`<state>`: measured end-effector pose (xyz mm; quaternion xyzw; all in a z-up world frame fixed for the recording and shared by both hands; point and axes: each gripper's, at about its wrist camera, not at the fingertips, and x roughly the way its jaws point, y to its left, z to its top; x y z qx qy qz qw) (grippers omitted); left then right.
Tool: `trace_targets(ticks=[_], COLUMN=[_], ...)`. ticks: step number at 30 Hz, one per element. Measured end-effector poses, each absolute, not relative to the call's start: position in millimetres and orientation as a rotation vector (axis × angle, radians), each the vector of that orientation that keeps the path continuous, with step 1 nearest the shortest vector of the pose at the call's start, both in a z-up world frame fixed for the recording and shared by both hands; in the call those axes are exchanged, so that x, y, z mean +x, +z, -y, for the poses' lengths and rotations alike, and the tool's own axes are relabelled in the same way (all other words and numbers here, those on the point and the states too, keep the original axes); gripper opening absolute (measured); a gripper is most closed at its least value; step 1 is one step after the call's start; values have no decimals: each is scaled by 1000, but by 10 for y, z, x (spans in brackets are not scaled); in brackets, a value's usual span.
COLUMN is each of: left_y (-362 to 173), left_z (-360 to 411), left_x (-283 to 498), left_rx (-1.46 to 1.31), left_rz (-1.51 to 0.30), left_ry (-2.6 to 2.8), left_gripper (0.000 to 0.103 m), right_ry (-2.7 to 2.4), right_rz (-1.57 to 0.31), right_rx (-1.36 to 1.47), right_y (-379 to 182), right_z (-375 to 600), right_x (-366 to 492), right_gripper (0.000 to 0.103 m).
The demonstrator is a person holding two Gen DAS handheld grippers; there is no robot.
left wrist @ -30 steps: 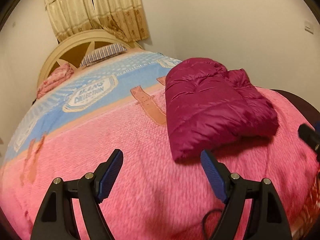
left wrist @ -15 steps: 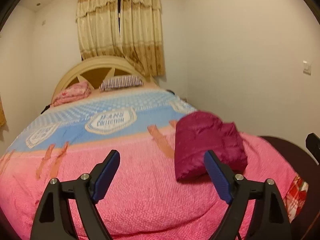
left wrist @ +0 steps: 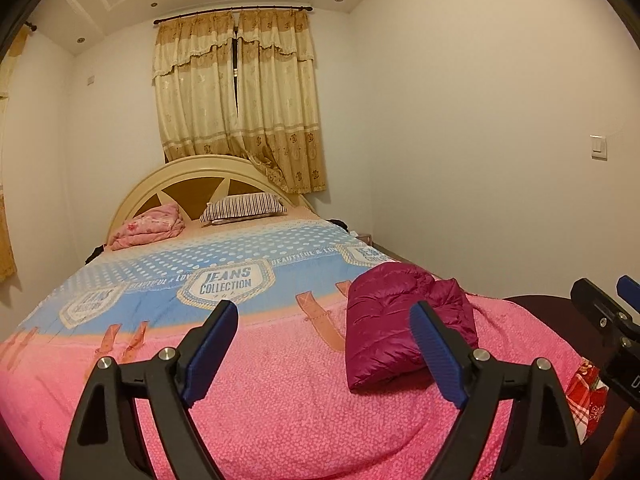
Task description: Fold large clothes
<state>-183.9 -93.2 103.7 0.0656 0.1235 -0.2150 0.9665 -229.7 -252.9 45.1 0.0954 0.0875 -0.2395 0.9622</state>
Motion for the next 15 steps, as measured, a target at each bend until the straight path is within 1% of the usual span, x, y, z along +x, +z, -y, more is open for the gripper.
trace_targets(ticks=[15], left_y=[1071], left_z=[869], left_x=[-1904], left_rx=[111], left_rz=[-235], left_ry=[-444], left_gripper=[89], right_ry=[-477], right_rz=[-157], right_rx=[178], right_y=[496], right_z=[2440], right_x=[-2339], right_gripper=[94])
